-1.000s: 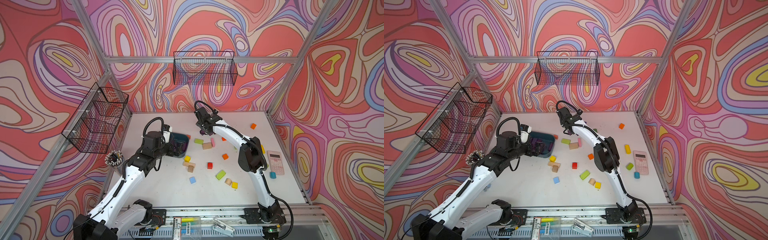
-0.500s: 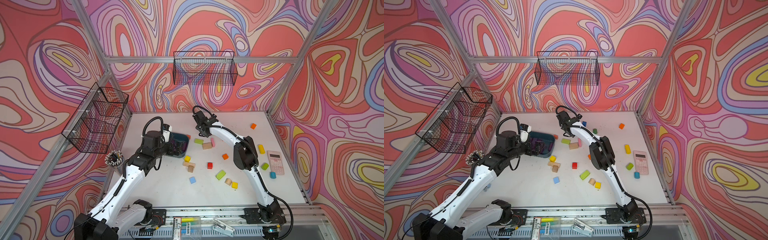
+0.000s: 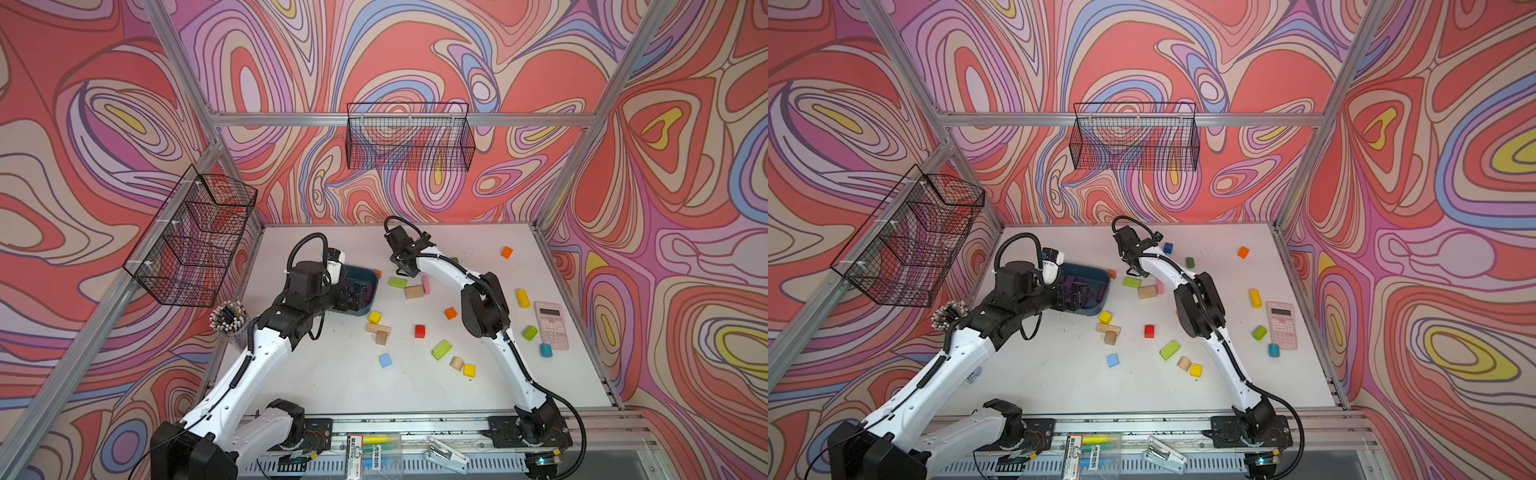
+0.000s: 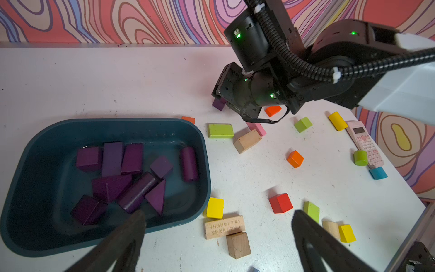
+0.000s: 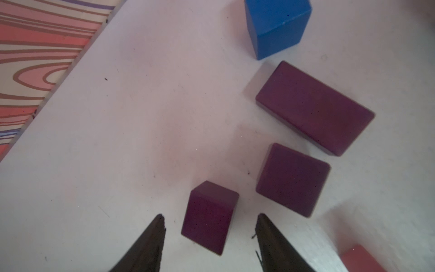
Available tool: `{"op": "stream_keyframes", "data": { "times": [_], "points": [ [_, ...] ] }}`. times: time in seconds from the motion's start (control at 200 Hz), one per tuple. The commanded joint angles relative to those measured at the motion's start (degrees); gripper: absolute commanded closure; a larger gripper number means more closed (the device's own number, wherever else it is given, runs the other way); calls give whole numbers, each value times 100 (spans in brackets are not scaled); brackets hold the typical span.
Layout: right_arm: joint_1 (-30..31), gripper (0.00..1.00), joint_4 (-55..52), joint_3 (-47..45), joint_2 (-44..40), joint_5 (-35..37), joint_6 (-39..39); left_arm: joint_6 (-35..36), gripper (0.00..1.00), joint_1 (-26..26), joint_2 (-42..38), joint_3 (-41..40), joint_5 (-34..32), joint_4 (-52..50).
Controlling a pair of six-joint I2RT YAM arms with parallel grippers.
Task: Pick purple bricks into the storage bin
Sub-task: Pick up the building block from the center of the board.
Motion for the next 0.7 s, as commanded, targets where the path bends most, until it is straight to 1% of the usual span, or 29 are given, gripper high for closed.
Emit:
{"op": "stream_keyframes", "data": {
  "times": [0.0,0.16,0.361,0.496,0.691],
  "points": [
    [-45,36,-26,200,208,206,-39,-49,0,62,52,-29,100,113],
    [-45,36,-49,330,382,304,-156,-85,0,70,96,-22,110,114],
    [-45,40,-182,473,559,410,-371,-109,0,70,113,-14,62,116],
    [-45,45,-168,469,632,417,-508,-129,0,75,140,-28,51,115],
    [-45,59,-79,472,689,280,-658,-137,0,75,193,-10,50,112]
  ]
}}
